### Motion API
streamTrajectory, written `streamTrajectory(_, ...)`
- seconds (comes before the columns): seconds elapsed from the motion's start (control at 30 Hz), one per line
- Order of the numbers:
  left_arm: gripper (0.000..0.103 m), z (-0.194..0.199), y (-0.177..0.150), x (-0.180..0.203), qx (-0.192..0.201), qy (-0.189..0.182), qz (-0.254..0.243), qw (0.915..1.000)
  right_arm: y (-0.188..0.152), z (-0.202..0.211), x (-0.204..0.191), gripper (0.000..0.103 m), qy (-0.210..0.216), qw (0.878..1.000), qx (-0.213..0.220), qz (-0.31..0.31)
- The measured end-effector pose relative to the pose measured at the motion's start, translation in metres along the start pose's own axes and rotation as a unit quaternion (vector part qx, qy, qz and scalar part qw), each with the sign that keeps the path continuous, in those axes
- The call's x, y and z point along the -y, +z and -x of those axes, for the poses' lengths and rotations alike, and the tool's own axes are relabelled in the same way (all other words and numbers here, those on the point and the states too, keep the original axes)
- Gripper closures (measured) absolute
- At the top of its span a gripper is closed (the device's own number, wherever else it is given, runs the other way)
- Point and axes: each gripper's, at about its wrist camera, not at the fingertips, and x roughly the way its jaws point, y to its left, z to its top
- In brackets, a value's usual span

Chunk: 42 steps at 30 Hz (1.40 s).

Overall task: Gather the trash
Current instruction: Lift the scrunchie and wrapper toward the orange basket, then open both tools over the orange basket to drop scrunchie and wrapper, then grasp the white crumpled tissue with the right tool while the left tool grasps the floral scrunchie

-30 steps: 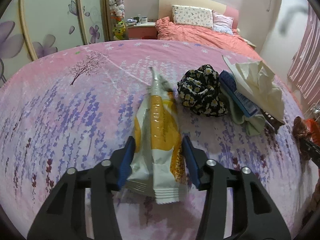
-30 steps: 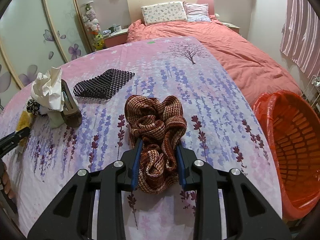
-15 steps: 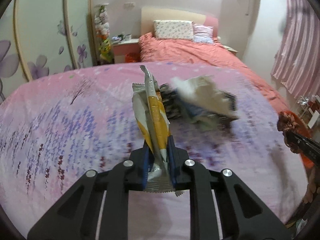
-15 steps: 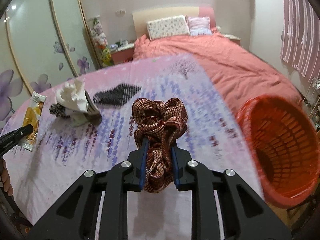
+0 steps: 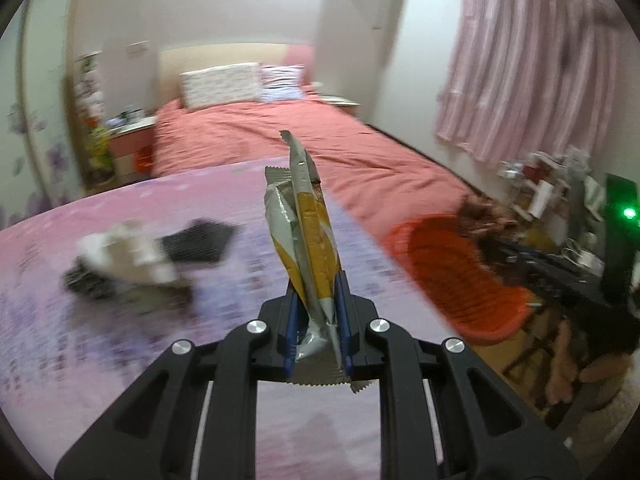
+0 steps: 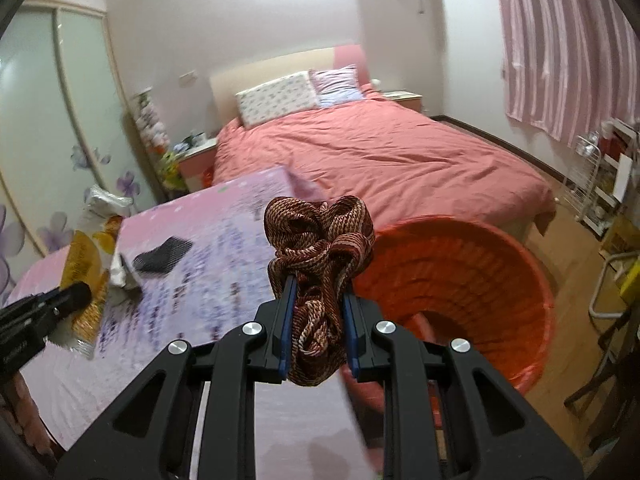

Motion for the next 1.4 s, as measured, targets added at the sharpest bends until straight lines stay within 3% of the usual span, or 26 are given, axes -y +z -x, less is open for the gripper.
streamTrajectory(0.17,0.085,-0.034,0.013,0.064,-0.008,-0.055,-0.030,0.9980,0.003,-0.007,0.035,0.082,-0.009,1.000,0.006,-0.029)
streamTrajectory(0.43,0.084,-0.094,0.021,0.129,-0.040,-0.100,-0.058,0.9924,0.007,-0.027,0.082,0.081,-0.011,0.997,0.005,-0.074)
streamTrajectory(0.57,0.074,-0.125,0.020,0.142,-0.059,-0.098,-0.063,0.9914,0.006,-0.044,0.102,0.064,-0.009,0.995,-0.002,-0.097)
streamTrajectory(0.63,0.064,-0.141,0.017,0.144,-0.072,-0.086,-0.066,0.9915,0.003,-0.047,0.108,0.062,-0.012,0.994,-0.005,-0.106)
streamTrajectory(0.77,0.051,-0.157,0.011,0.135,-0.087,-0.067,-0.061,0.9921,-0.005,-0.052,0.113,0.048,-0.016,0.994,-0.012,-0.111)
streamTrajectory(1.03,0.038,-0.138,-0.003,0.084,-0.079,-0.013,-0.052,0.9954,-0.005,-0.052,0.094,0.042,-0.020,0.996,-0.019,-0.086)
streamTrajectory(1.2,0.032,-0.110,-0.014,0.039,-0.063,0.034,-0.045,0.9964,-0.003,-0.053,0.056,0.037,-0.005,0.998,-0.025,-0.051)
streamTrajectory(1.4,0.030,-0.068,-0.031,-0.046,-0.053,0.108,-0.010,0.9927,-0.009,-0.068,-0.018,0.037,0.030,0.998,-0.052,0.000)
